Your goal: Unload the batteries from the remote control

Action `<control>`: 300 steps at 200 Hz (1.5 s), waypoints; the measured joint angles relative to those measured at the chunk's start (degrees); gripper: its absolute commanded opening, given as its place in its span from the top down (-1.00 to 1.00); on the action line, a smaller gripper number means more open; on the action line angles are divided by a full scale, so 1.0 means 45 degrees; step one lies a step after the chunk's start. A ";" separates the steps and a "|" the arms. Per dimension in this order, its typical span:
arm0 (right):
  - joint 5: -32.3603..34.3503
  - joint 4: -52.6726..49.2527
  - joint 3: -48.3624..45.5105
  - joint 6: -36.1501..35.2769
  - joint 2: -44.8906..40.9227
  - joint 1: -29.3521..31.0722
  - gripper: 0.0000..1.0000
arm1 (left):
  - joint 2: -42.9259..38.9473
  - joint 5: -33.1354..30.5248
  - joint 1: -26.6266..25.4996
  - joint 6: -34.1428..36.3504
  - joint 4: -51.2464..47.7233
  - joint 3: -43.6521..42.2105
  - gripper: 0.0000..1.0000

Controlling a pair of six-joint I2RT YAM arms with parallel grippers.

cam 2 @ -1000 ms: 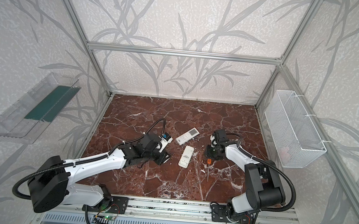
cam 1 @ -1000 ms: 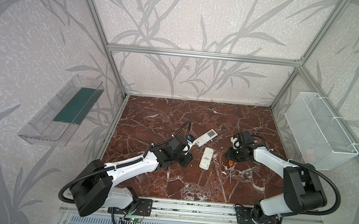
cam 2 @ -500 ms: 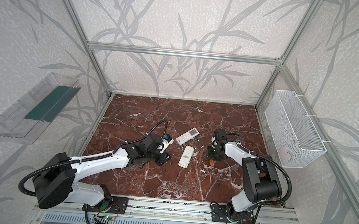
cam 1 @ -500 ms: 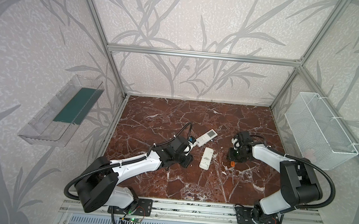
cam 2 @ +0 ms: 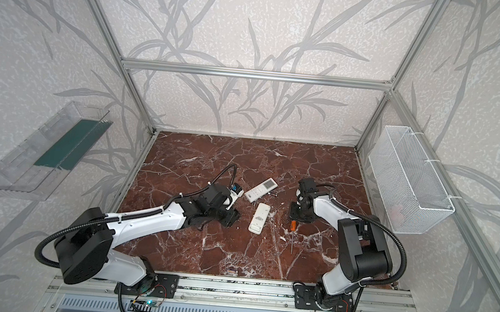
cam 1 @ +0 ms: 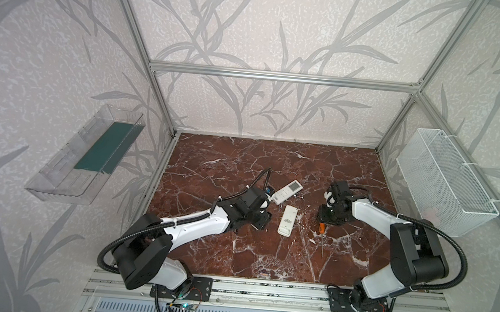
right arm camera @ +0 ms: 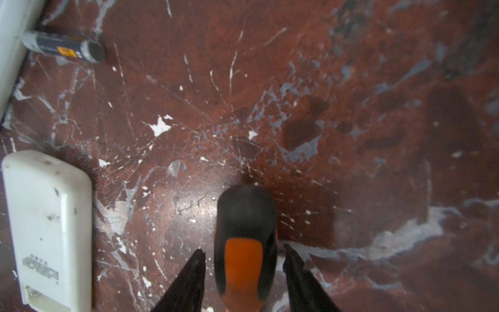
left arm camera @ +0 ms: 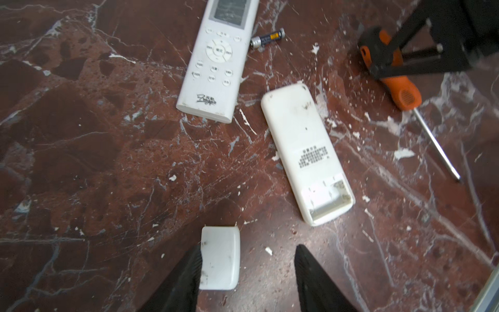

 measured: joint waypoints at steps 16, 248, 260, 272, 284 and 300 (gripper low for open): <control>0.0015 -0.0257 0.0136 -0.0039 -0.0651 -0.0010 0.00 | 0.0801 -0.0233 0.0063 0.0277 -0.0233 0.1064 -0.35; -0.1695 0.2671 -0.1443 0.1399 -0.4556 -0.0010 -0.02 | 1.0098 -0.0675 0.0996 0.2987 -0.4036 1.1113 -0.25; -0.1758 0.2720 -0.1520 0.1501 -0.4653 -0.0010 -0.02 | 1.0098 -0.0500 0.1078 0.2924 -0.4031 1.1113 -0.19; -0.1807 0.2807 -0.1583 0.1622 -0.4745 -0.0010 -0.02 | 1.0059 -0.0296 0.1127 0.2837 -0.3934 1.1040 -0.15; -0.1870 0.2919 -0.1651 0.1749 -0.4843 -0.0010 -0.02 | 0.9928 -0.0024 0.1234 0.2691 -0.3779 1.0841 -0.12; -0.2006 0.3138 -0.1734 0.1972 -0.4959 -0.0010 -0.02 | 0.9675 0.0437 0.1477 0.2390 -0.3628 1.0496 -0.08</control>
